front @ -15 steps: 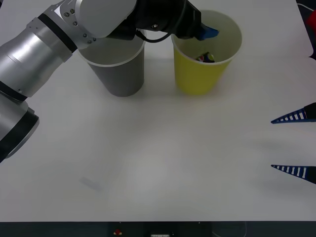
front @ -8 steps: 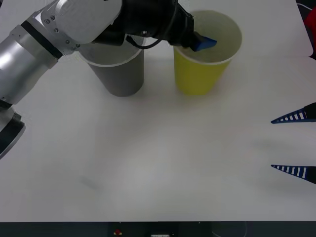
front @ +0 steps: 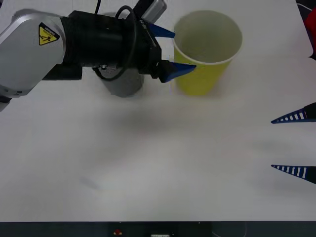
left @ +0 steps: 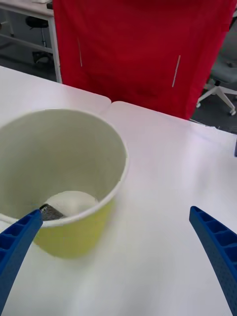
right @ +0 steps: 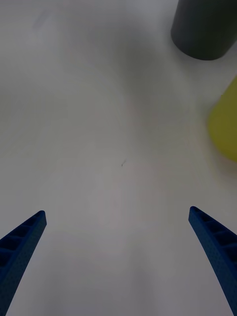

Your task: Put the can into the green bin and the plastic bottle into the gray bin

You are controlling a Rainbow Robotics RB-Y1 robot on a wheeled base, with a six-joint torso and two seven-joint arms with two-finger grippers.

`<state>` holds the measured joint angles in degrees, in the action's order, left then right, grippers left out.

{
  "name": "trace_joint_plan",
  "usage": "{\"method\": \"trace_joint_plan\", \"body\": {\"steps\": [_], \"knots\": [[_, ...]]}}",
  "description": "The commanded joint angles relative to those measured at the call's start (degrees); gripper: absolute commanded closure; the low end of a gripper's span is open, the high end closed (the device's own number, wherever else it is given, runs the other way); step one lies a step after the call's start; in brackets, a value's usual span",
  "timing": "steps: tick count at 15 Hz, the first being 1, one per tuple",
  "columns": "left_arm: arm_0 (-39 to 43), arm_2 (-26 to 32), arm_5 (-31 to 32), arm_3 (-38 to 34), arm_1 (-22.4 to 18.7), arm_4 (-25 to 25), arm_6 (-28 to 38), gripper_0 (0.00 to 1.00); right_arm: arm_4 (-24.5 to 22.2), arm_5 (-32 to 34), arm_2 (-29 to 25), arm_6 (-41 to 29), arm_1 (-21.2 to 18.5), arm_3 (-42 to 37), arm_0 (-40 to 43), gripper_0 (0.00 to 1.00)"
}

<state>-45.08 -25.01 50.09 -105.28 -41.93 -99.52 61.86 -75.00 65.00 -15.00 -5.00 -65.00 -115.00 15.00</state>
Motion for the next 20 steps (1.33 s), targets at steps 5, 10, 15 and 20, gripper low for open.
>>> {"method": "trace_joint_plan", "body": {"steps": [5, 10, 15, 20], "knots": [[19.5, 13.9, 11.2, -12.1, -3.2, 6.2, -11.8, 0.0, 0.0, 0.0, 0.0, 0.0, 0.0, 0.0, 0.0, 0.0], [34.8, 19.7, 11.2, -17.8, -5.6, 9.9, -20.9, 0.0, 0.0, 0.0, 0.0, 0.0, 0.0, 0.0, 0.0, 0.0], [44.9, 24.9, 12.7, -17.9, -6.0, 12.1, -30.8, 0.0, 0.0, 0.0, 0.0, 0.0, 0.0, 0.0, 0.0, 0.0], [48.4, 32.9, 23.4, -13.9, -5.8, 15.7, -38.7, 0.0, 0.0, 0.0, 0.0, 0.0, 0.0, 0.0, 0.0, 0.0]]}}
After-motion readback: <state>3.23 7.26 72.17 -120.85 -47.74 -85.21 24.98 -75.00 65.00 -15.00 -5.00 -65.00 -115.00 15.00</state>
